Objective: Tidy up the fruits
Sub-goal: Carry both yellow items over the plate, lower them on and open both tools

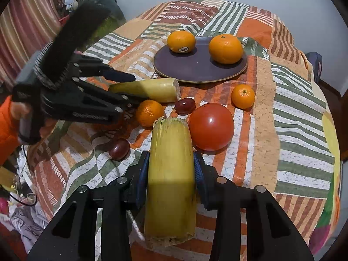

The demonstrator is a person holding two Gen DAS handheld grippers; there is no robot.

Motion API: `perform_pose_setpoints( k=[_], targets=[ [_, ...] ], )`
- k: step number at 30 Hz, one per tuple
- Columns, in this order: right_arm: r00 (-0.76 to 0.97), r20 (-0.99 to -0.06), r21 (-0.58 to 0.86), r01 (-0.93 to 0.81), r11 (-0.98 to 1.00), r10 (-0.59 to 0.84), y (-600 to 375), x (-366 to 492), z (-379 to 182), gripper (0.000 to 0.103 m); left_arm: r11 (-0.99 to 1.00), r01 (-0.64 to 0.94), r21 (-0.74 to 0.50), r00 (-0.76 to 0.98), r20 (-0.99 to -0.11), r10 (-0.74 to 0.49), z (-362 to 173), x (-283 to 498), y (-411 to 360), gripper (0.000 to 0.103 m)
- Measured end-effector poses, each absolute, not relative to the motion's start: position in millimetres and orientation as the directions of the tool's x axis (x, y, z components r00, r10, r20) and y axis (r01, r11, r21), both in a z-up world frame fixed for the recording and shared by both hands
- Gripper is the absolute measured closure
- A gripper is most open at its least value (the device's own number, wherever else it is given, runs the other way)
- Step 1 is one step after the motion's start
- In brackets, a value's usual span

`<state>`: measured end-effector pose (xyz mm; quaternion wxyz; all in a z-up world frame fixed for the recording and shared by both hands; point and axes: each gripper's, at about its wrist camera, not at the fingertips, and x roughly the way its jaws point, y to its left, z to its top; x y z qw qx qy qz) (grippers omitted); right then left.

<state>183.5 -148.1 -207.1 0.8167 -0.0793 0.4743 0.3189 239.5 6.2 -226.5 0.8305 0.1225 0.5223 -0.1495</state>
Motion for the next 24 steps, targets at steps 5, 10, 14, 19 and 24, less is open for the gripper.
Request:
perform_pose_setpoints(
  k=[5,10,14,19,24],
  targets=[
    [0.351,-0.819,0.180,-0.594,0.784,0.454,-150,184,-204,0.067,0.935,0.352,0.033,0.410,-0.904,-0.123,-222,230,19,0.059],
    [0.376,-0.807,0.163,-0.598,0.785,0.455,-149,183,-197,0.067,0.963,0.271,-0.002,0.412,-0.904,-0.118,-212,215,48,0.068],
    [0.380,-0.806,0.162,-0.597,0.786,0.454,-150,183,-196,0.067,0.975,0.215,-0.050,0.393,-0.910,-0.133,-211,198,75,0.068],
    [0.387,-0.800,0.172,-0.584,0.793,0.458,-153,185,-195,0.067,0.974,0.223,-0.036,0.394,-0.911,-0.124,-210,189,77,0.068],
    [0.405,-0.791,0.168,-0.577,0.799,0.459,-155,187,-187,0.067,0.970,0.241,-0.040,0.372,-0.919,-0.130,-217,211,71,0.068]
  ],
)
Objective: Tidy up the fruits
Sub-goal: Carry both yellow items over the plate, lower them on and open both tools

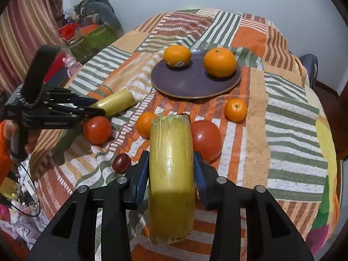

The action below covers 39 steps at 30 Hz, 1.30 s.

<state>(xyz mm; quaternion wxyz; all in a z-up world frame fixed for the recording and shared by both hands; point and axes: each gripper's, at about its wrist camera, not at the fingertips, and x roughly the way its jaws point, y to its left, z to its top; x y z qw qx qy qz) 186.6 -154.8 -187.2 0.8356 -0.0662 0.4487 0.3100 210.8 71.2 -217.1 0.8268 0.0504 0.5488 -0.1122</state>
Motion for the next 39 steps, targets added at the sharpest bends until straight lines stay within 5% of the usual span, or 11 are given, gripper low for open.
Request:
perform_pose_setpoints(
  k=[10,25,39],
  targets=[
    [0.443,-0.766,0.163,-0.567,0.807,0.466,-159,195,-173,0.067,0.975,0.214,-0.066,0.370,-0.918,-0.144,-222,229,71,0.067],
    [0.567,-0.678,0.132,-0.532,0.836,0.468,-157,244,-129,0.067,0.981,0.172,-0.085,0.590,-0.789,-0.172,-130,221,79,0.069],
    [0.556,-0.690,0.134,-0.531,0.836,0.464,-119,298,-140,0.067,0.971,0.209,-0.119,0.586,-0.779,-0.222,-132,262,57,0.069]
  ],
)
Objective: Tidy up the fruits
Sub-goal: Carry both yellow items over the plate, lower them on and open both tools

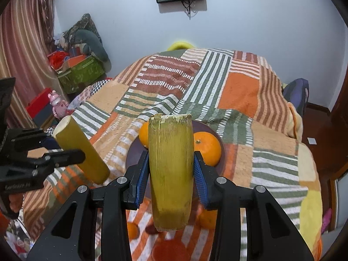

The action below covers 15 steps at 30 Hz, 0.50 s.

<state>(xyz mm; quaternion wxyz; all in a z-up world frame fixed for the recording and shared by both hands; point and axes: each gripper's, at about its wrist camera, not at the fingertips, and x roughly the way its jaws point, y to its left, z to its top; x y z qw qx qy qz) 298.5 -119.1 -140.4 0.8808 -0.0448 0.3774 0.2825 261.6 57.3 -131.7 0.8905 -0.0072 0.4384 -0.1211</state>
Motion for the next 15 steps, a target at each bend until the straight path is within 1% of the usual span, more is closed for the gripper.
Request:
perform_pose_setpoints(
  k=[7,15],
  targets=[
    [0.526,-0.720,0.136,-0.534,0.835,0.453,-104,326,-156,0.067,0.965,0.237,-0.112,0.564,-0.793,-0.230,-147,287,42,0.069],
    [0.492,-0.754,0.128,-0.541,0.831,0.436,-95,347,-173,0.067,0.961,0.237,-0.141,0.538,-0.805,-0.251,-164,316,35,0.069]
  ],
)
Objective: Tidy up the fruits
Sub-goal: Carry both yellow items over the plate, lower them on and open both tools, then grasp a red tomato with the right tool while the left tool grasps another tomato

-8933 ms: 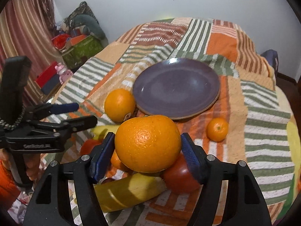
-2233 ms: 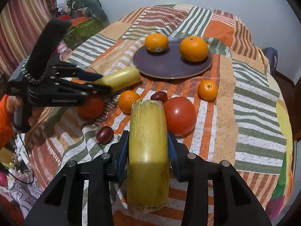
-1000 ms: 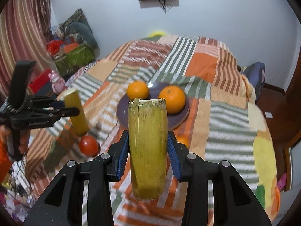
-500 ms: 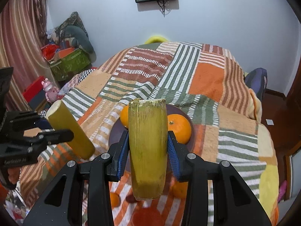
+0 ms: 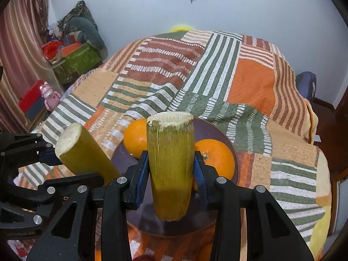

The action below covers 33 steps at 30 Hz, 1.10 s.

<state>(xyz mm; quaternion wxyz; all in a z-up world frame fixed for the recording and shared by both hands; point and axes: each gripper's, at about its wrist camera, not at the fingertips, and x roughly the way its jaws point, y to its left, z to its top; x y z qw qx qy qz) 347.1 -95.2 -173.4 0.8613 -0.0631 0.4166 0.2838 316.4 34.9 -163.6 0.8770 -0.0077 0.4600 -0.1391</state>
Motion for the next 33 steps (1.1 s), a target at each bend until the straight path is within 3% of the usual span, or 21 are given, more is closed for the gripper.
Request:
perform_pose_setpoints(
  k=[13,23,29,33],
  targets=[
    [0.436,-0.757,0.198,-0.558,0.806,0.487,-104,359,-175,0.065,0.964,0.212,-0.163,0.536,-0.805,-0.254,-179,347,34,0.069],
    [0.487,-0.739,0.134,-0.570,0.810,0.465,-109,351,-165,0.062,0.966,0.241,-0.089,0.570,-0.793,-0.216,-170,335,25,0.063],
    [0.533,-0.717,0.092,-0.567,0.818,0.450,-109,346,-154,0.052,0.974,0.213,-0.078,0.574,-0.796,-0.189,-165,323,34,0.062],
    [0.556,-0.702,0.080,-0.560,0.825,0.446,-114,337,-144,0.048,0.977,0.202,-0.064,0.596,-0.784,-0.174,-154,307,40,0.056]
  ],
)
